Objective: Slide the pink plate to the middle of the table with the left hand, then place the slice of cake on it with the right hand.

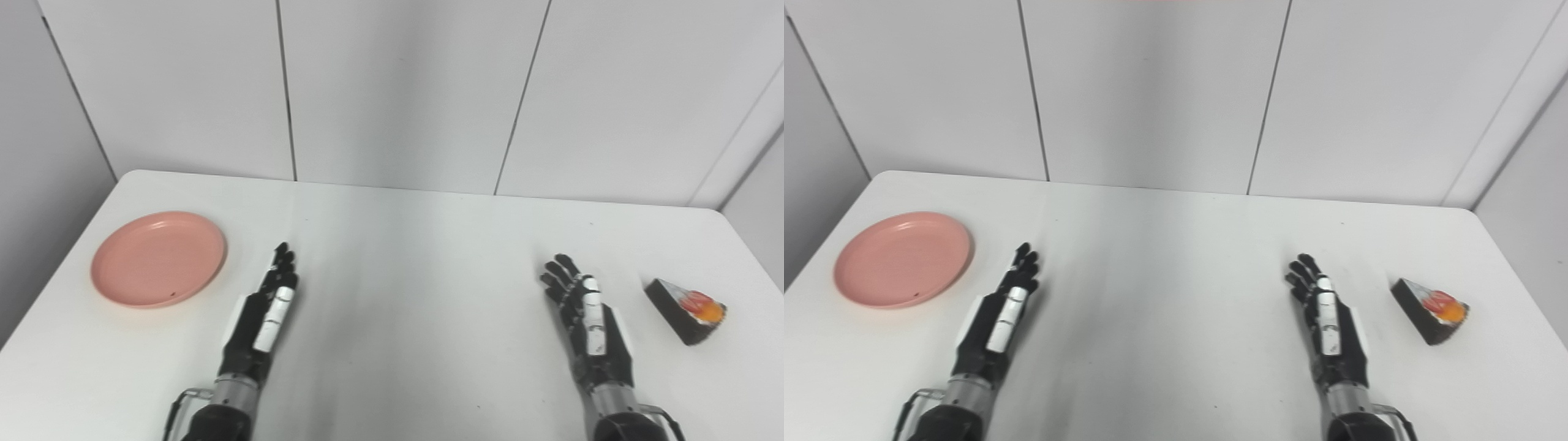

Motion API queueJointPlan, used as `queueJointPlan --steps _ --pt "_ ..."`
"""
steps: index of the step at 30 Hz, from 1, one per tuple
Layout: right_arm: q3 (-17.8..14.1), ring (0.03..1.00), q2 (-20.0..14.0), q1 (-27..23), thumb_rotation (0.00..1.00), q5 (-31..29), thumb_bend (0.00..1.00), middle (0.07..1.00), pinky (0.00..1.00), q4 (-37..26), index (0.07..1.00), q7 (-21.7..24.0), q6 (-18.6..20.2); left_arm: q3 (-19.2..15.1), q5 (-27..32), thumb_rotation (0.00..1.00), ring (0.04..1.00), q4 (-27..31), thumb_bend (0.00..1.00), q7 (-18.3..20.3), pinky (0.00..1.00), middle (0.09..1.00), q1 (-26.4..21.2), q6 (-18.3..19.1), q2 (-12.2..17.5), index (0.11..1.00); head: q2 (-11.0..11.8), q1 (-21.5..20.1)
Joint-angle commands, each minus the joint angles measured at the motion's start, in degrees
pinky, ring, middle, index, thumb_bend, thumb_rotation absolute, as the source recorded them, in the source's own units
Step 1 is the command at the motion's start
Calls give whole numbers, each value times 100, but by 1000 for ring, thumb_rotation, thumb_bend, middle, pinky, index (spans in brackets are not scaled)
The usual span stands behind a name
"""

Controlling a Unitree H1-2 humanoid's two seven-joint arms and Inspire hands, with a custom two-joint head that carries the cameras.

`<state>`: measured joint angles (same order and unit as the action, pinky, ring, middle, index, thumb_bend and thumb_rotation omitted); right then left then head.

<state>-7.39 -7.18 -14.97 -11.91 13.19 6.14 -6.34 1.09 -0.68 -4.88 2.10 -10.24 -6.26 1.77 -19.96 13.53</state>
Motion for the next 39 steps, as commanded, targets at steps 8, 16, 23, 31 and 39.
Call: queueJointPlan --steps 8,16,23,31,39 --pt "-90 883 -47 156 1000 -137 717 888 960 451 885 158 -318 92 -280 949 984 -568 650 -221 943 996 -67 -697 -132 1000 277 231" --pt "-130 880 -41 78 1000 -164 730 881 954 651 884 207 -371 96 -303 954 974 -908 626 -277 940 992 -161 -993 -152 1000 476 359" --pt "-86 870 11 67 1000 -92 756 874 945 741 899 181 -393 64 307 913 986 -366 707 -5 991 976 -32 -909 -240 1000 588 289" --pt "-76 864 60 109 1000 -84 772 866 924 691 898 190 -356 -261 763 853 944 577 843 -145 916 930 -143 -683 -253 986 585 343" --pt "-97 865 94 179 1000 -191 779 868 919 518 893 208 -195 -980 747 876 908 998 865 -506 867 908 -790 -575 88 958 542 350"
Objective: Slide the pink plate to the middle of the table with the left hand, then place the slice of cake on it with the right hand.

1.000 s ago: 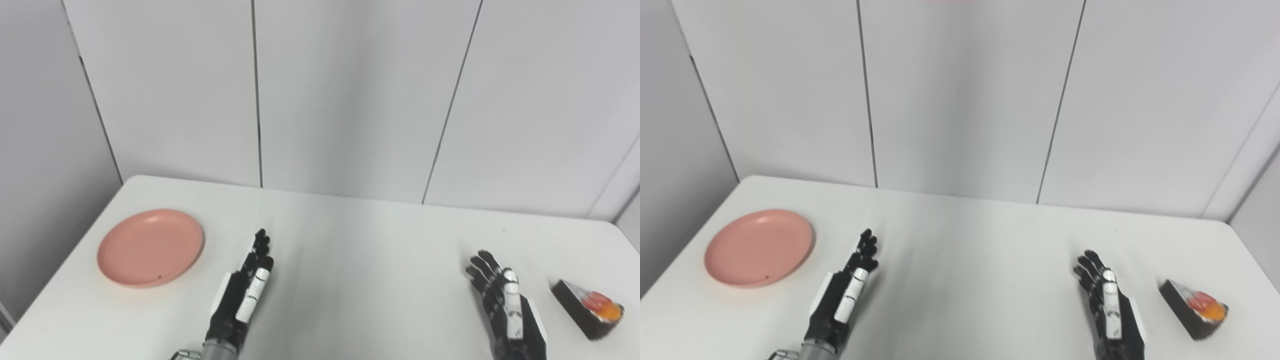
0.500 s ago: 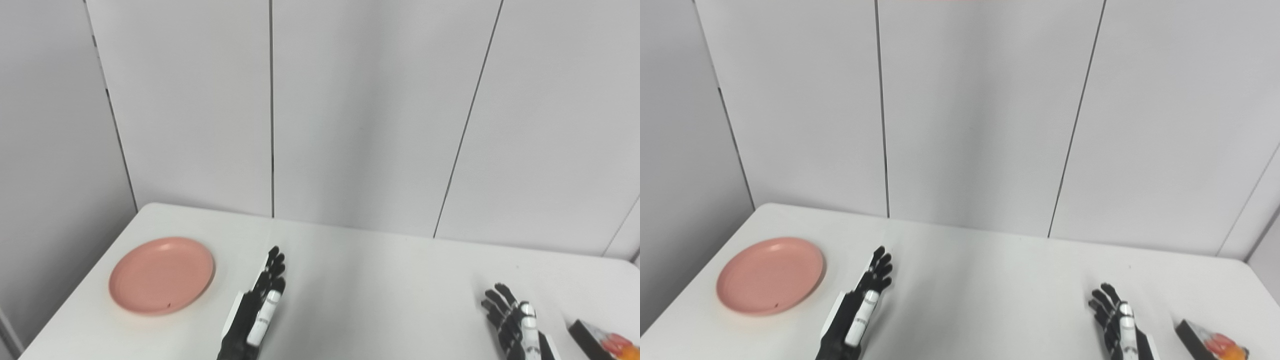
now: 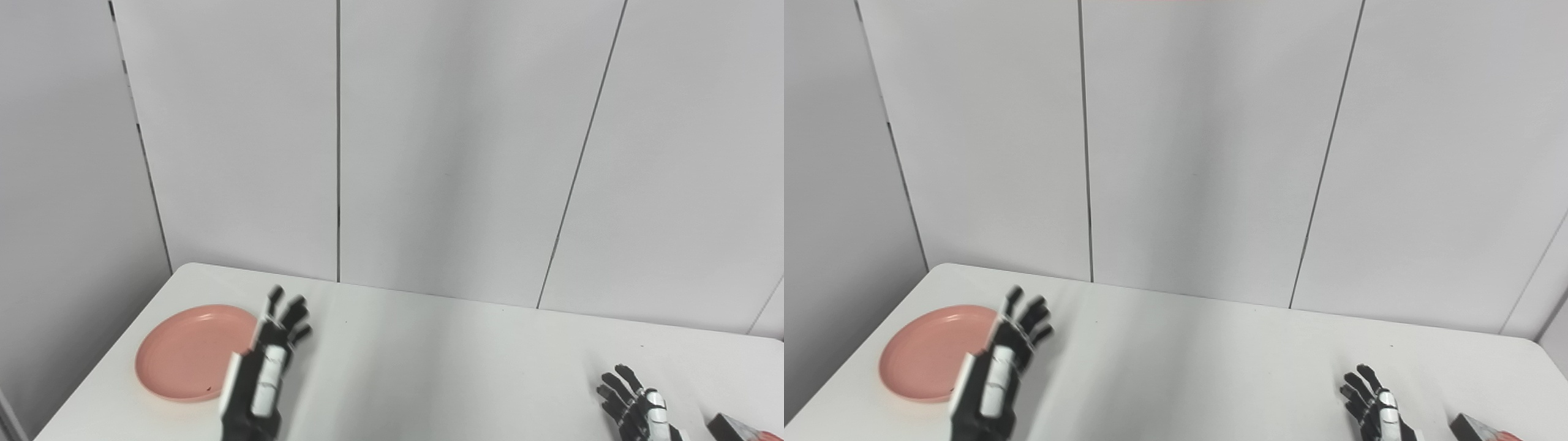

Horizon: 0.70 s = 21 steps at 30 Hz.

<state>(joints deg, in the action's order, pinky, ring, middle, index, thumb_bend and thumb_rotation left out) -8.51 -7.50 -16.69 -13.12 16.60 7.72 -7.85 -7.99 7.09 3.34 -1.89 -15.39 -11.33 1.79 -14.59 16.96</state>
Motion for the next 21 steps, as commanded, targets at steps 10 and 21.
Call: queueJointPlan --steps 10,21 --pt "35 863 147 383 1000 -178 807 858 894 74 887 47 85 -841 -115 852 841 -163 892 -423 771 848 -1064 63 979 883 -71 43" --pt "26 858 113 426 1000 -164 787 855 883 -45 884 26 185 -1403 56 855 851 -1556 919 -474 798 854 -1514 -395 1924 888 -146 79"
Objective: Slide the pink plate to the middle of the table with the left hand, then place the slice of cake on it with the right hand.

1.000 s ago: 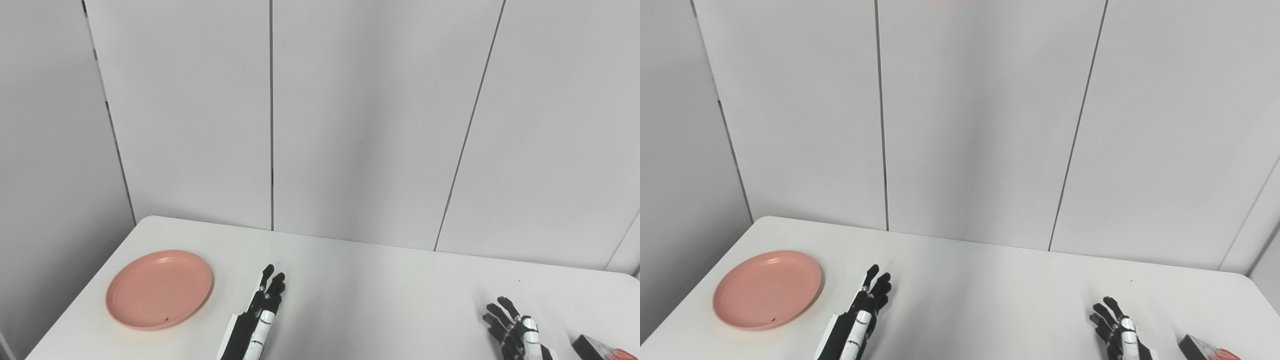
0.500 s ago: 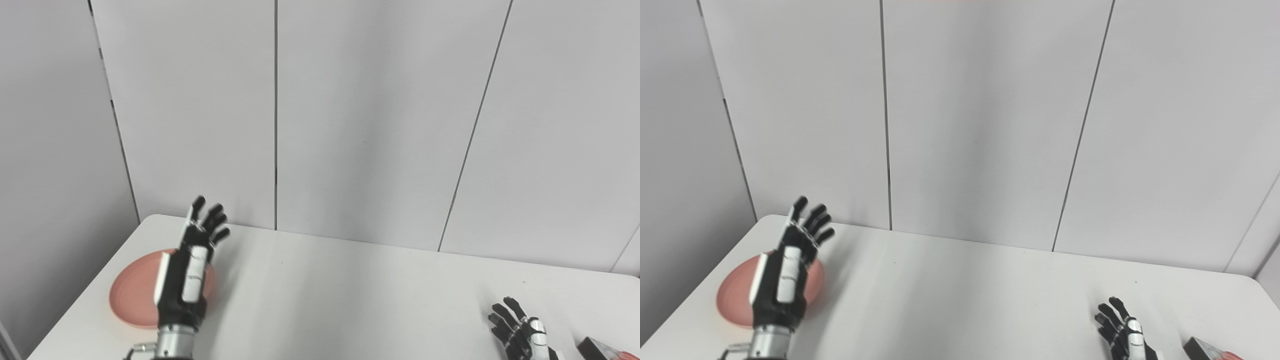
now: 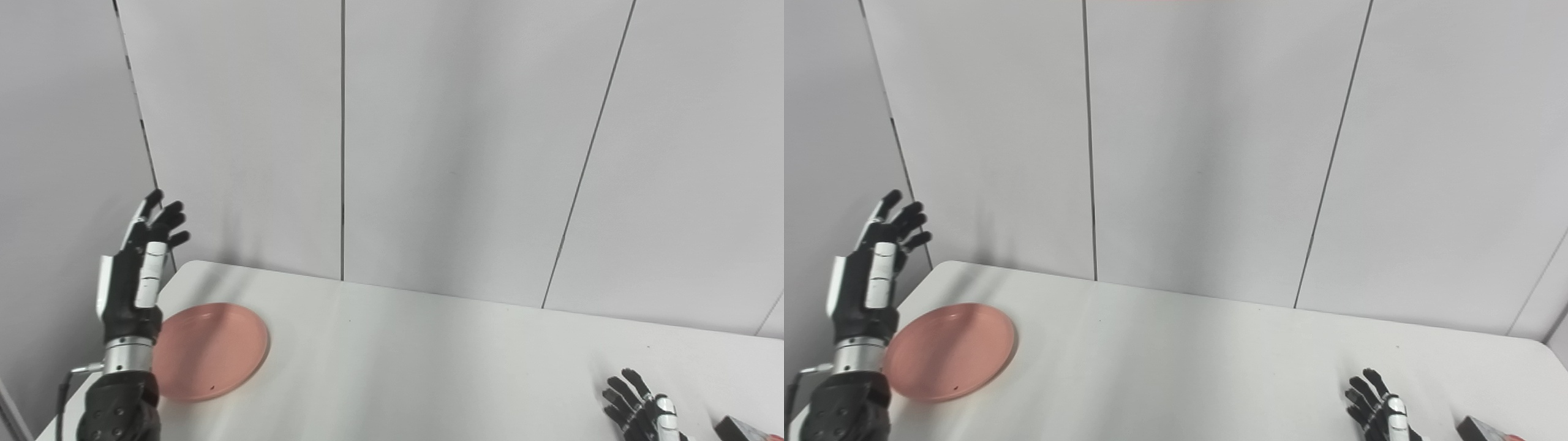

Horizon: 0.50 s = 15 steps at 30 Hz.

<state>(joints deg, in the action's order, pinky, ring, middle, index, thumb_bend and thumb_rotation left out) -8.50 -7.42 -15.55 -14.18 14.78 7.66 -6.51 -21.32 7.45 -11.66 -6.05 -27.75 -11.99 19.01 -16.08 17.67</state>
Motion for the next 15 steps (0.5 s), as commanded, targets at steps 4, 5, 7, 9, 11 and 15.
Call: queueJointPlan --steps 4,5,7,9,11,15 --pt "29 852 94 355 1000 -31 773 847 880 27 888 12 92 -108 -334 914 848 -1017 898 -254 799 860 -456 -919 518 886 -48 4" --pt "24 852 98 363 1000 -41 773 847 880 3 887 8 107 -116 -366 916 848 -1224 893 -287 798 861 -495 -1012 583 886 -64 4" --pt "24 848 98 376 1000 -39 774 844 874 -37 884 1 135 -131 -373 921 848 -1663 859 -334 797 865 -585 -1183 717 892 -79 2" --pt "24 846 96 375 1000 -30 773 842 866 -55 880 -6 154 -120 -368 922 858 -2160 832 -308 824 869 -689 -1370 876 893 -87 -1" --pt "22 851 101 373 1000 -55 765 841 869 -79 884 4 184 -87 -373 933 878 -2575 832 -261 846 883 -771 -1448 1023 894 -107 -12" --pt "30 852 102 382 1000 -59 759 843 873 -140 886 14 200 -36 -321 940 884 -3199 831 -148 837 893 -844 -1490 1205 899 -137 -41"
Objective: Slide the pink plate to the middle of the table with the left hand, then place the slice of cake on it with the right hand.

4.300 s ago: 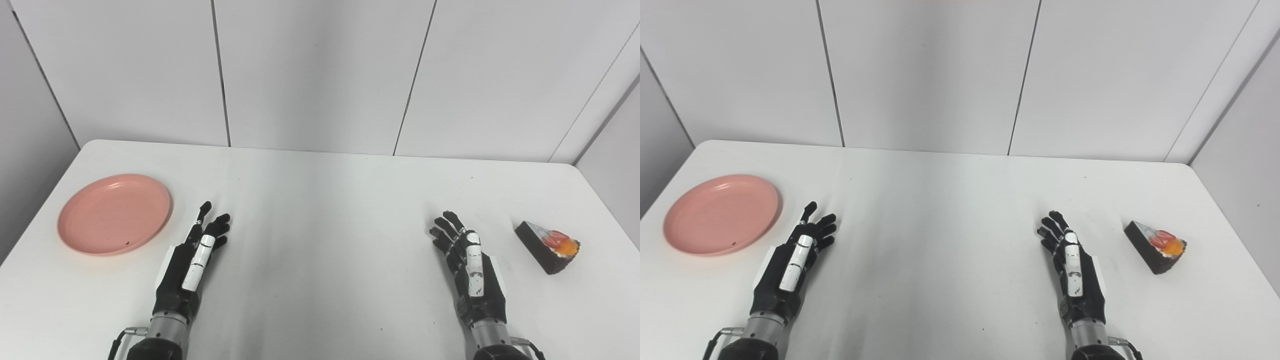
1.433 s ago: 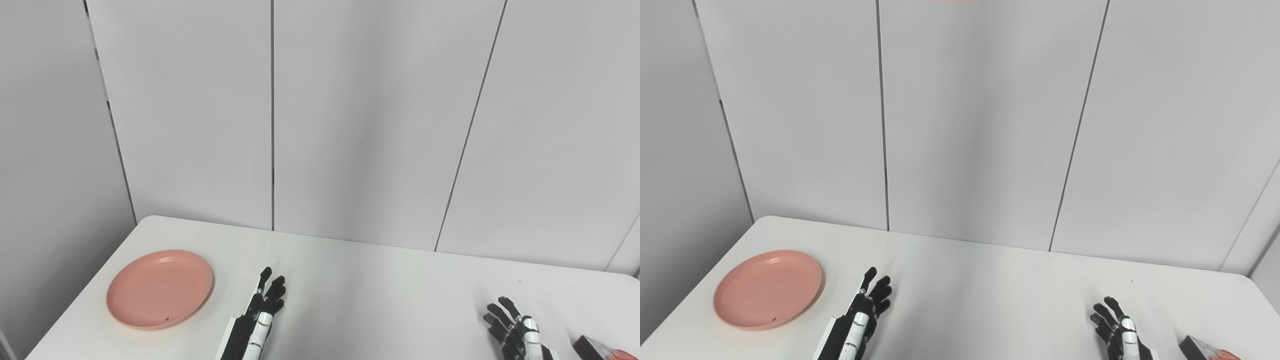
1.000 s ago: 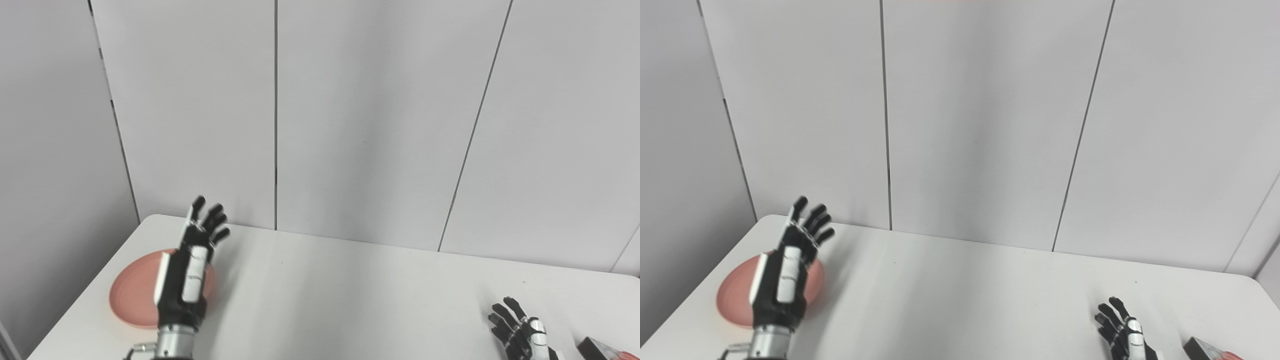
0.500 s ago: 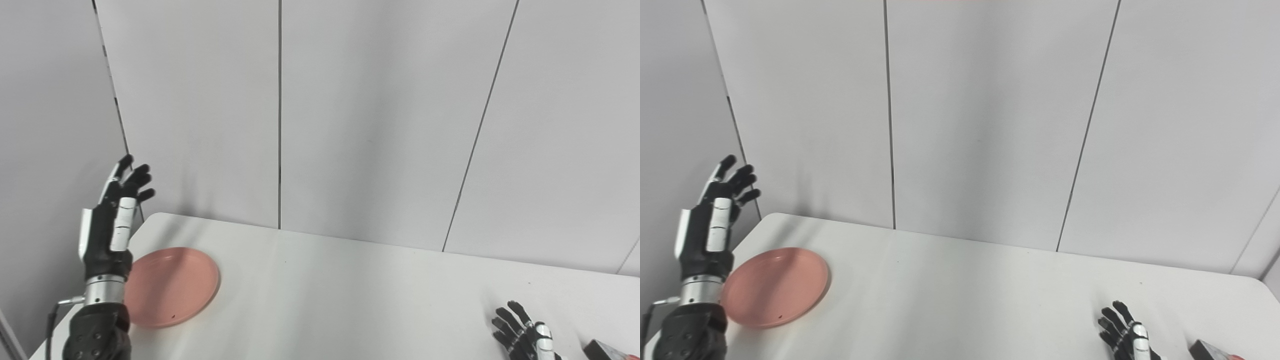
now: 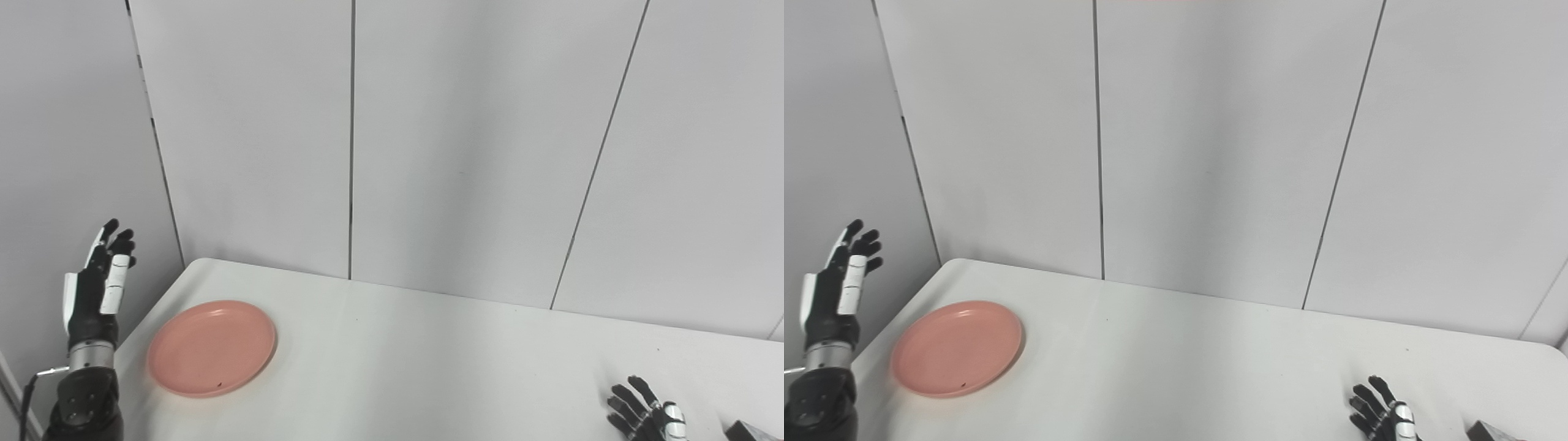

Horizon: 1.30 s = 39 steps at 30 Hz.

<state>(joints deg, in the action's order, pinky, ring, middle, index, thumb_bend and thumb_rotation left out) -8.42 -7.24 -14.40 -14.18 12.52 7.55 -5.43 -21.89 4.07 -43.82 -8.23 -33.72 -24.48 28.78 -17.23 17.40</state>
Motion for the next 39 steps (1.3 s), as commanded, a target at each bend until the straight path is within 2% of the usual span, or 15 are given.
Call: queueJointPlan --steps 1,6,9,10,13,16,19,25,27,39 --pt "22 852 85 269 1000 -58 758 843 873 74 886 20 99 28 32 942 883 -39 824 77 839 896 -248 -242 238 900 -23 -14" --pt "42 857 96 312 1000 -50 748 852 872 -77 890 10 187 -42 220 939 879 -853 831 263 855 888 -333 -244 286 911 -88 -54" --pt "50 852 109 336 1000 -27 757 851 861 -171 889 -25 261 -104 396 941 887 -932 785 372 859 886 -304 -244 177 920 -115 -80" --pt "54 853 109 341 1000 -24 759 853 860 -192 891 -30 283 -108 452 938 891 -924 783 416 860 885 -289 -243 139 923 -115 -80" --pt "59 852 117 356 1000 -15 745 857 859 -263 894 -50 318 -71 477 928 865 -878 770 410 777 879 -235 -241 35 902 -128 -117" --pt "77 847 115 387 1000 38 726 854 852 -362 896 -83 368 27 411 934 868 -866 737 362 782 881 -183 -237 -43 893 -133 -141" --pt "89 843 146 400 1000 57 732 848 848 -437 895 -131 441 120 416 905 873 -762 799 378 782 878 -97 -198 -157 891 -160 -170" --pt "110 861 162 394 1000 13 718 856 861 -434 898 -119 411 348 330 904 854 -623 767 314 727 870 44 -70 -363 889 -191 -221" --pt "116 844 158 402 1000 43 708 840 849 -468 888 -150 421 395 315 901 828 -658 757 294 687 841 48 -69 -400 865 -198 -232" --pt "147 820 165 407 1000 119 719 822 820 -536 875 -224 417 602 465 899 854 -420 780 525 698 855 129 301 -541 881 -237 -261"
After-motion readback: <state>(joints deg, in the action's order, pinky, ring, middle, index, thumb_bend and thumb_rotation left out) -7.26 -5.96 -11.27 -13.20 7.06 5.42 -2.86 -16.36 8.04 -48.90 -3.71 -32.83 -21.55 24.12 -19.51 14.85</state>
